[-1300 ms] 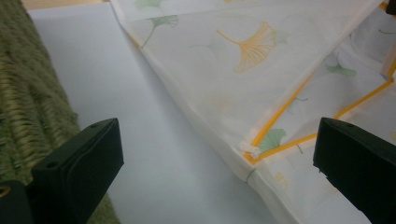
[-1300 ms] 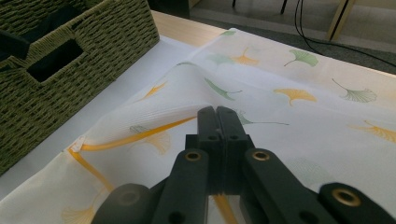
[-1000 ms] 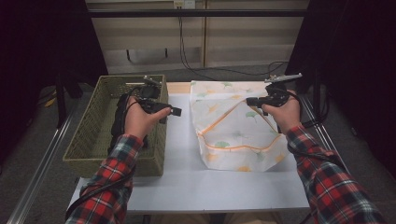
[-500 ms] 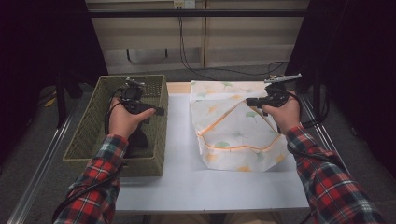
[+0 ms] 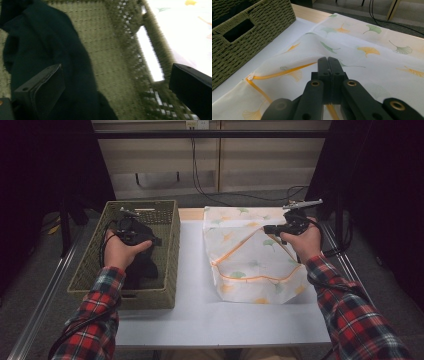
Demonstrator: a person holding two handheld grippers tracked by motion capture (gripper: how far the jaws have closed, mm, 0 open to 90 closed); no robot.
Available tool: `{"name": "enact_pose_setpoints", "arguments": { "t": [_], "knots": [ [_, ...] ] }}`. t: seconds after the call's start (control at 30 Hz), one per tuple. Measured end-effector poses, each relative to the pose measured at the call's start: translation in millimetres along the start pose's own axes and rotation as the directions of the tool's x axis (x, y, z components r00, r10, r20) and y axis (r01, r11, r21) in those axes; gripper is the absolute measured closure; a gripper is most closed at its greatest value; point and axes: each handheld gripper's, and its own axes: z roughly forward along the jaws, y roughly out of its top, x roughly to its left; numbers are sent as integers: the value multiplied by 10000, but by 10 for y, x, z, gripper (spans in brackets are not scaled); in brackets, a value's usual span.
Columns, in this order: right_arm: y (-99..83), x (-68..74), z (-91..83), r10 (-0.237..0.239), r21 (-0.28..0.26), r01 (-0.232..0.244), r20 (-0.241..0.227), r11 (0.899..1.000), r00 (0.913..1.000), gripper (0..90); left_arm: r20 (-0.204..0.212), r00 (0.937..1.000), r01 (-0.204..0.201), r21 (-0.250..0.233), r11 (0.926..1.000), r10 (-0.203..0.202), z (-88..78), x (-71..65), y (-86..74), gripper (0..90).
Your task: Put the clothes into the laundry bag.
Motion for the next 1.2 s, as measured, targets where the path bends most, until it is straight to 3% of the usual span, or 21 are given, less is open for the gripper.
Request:
{"name": "enact_pose_setpoints", "arguments": {
  "t": [0.33, 0.43, 0.47, 0.83, 1.03, 1.2],
  "knots": [
    [-10, -6, 9, 15, 1, -15, -30, 10000, 10000, 900, -485, 9988, 110, 396, 9992, -91, 62, 245, -69, 5],
    [-17, -6, 17, 57, -18, -57, -18, 10000, 10000, 900, -525, 9980, 373, 305, 9988, -356, 84, 302, -87, 6],
    [-19, -8, 17, 51, -24, -51, -21, 10000, 10000, 900, -698, 9973, 238, 354, 9991, -213, 89, 328, -90, 5],
    [-56, -22, 29, 116, -29, -116, -11, 9999, 9999, 900, -807, 9924, 965, 457, 9943, -926, 208, 605, -173, 8],
    [-68, -35, 31, 146, -53, -147, -10, 9999, 9999, 900, -905, 9869, 1372, 374, 9898, -1334, 287, 688, -197, 12],
    [-75, -35, 43, 118, 15, -118, -35, 9999, 9999, 900, -957, 9849, 1481, 378, 9883, -1439, 351, 693, -184, 13]
  ]
}}
